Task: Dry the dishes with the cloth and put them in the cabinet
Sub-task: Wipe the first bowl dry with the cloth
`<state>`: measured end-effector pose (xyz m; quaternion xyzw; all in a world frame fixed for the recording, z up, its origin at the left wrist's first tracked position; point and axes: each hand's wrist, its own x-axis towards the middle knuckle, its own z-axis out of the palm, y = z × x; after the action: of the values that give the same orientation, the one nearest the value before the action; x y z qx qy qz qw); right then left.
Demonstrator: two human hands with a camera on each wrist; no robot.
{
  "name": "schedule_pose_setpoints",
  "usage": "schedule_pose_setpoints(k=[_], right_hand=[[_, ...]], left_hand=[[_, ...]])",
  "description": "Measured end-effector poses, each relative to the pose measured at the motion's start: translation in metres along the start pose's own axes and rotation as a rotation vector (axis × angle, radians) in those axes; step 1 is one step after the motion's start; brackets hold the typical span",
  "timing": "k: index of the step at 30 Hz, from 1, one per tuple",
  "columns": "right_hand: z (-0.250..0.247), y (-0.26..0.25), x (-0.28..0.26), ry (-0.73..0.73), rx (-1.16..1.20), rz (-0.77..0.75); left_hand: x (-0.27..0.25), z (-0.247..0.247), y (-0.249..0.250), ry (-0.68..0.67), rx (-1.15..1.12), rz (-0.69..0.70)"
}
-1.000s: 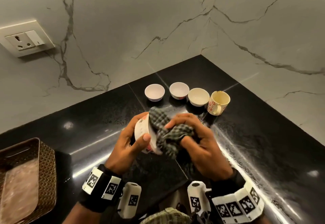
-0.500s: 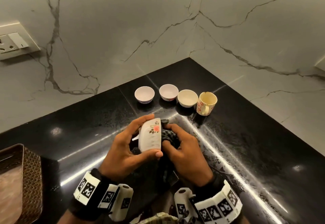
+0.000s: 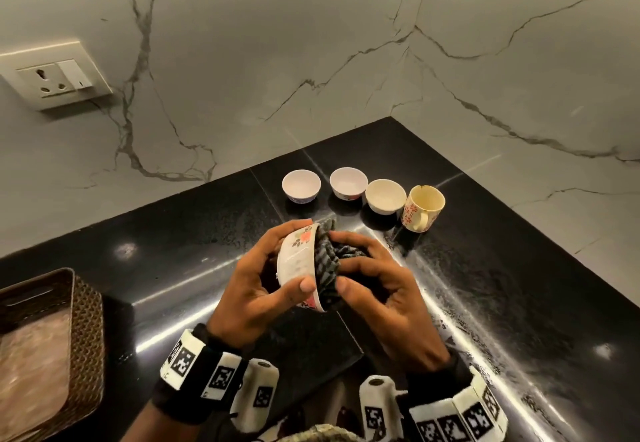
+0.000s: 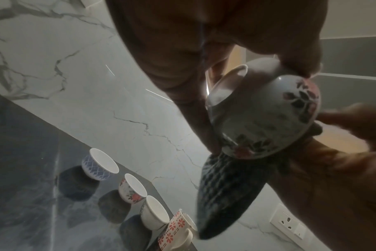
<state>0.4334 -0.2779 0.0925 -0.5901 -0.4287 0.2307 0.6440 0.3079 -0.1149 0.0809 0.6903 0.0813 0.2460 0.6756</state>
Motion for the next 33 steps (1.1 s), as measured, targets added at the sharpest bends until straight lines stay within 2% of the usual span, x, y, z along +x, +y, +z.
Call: schedule_pose_setpoints(k=[2,4,7,9,11,13,15,17,19,21,23,25,27,28,30,31,33], right_hand=[[0.001,0.002,0.003,0.076,-0.179,-0.021],[0.007,0.005,0.004,0.11,-0.242,0.009],[0.016,0.004,0.001,0.132,-0.385,0.077],[0.019,0.001,-0.001,0.132,-0.565,0.062],[0.017,0.0,-0.002,0.132,-0.58,0.022],[0.013,0.0,-0.002,0.055,-0.432,-0.078],[0.011,0.001,-0.002,-0.021,-0.342,-0.248],[0.009,0.001,0.0,-0.019,-0.387,-0.413],[0.008,0.002,0.001,0.049,-0.542,-0.485],[0.009,0.004,0.0,0.111,-0.72,-0.399],[0.009,0.008,-0.001,0.096,-0.691,-0.177],[0.006,0.001,0.005,0.031,-0.299,0.114],[0.0,-0.007,0.007,0.022,0.174,0.331],[-0.003,-0.009,0.005,0.042,0.305,0.343],[-0.001,-0.011,0.004,0.054,0.334,0.184],[-0.001,-0.011,0.003,0.033,0.249,0.042],[-0.003,-0.001,0.003,-0.016,-0.102,-0.272]], left_hand=[[-0.003,0.0,0.001,-0.001,-0.011,0.024],[-0.004,0.0,0.002,-0.005,-0.037,0.045],[-0.005,0.001,0.001,-0.017,-0.04,0.054],[-0.006,0.002,-0.001,-0.016,-0.02,0.039],[-0.007,0.001,-0.005,-0.009,-0.023,0.019],[-0.007,-0.001,-0.008,-0.019,-0.056,-0.01],[-0.007,-0.001,-0.009,-0.044,-0.096,-0.054],[-0.006,0.001,-0.007,-0.084,-0.106,-0.079],[-0.002,0.0,-0.001,-0.121,-0.091,-0.078],[0.003,-0.005,0.008,-0.168,-0.004,-0.015],[0.007,-0.008,0.015,-0.22,0.258,0.119],[0.011,-0.006,0.015,-0.25,0.44,0.22],[0.012,0.003,0.012,-0.258,0.368,0.194],[0.013,0.008,0.011,-0.258,0.257,0.139],[0.014,0.013,0.011,-0.244,0.025,0.006],[0.015,0.012,0.012,-0.229,-0.035,-0.053],[0.018,0.007,0.014,-0.221,-0.024,-0.115]])
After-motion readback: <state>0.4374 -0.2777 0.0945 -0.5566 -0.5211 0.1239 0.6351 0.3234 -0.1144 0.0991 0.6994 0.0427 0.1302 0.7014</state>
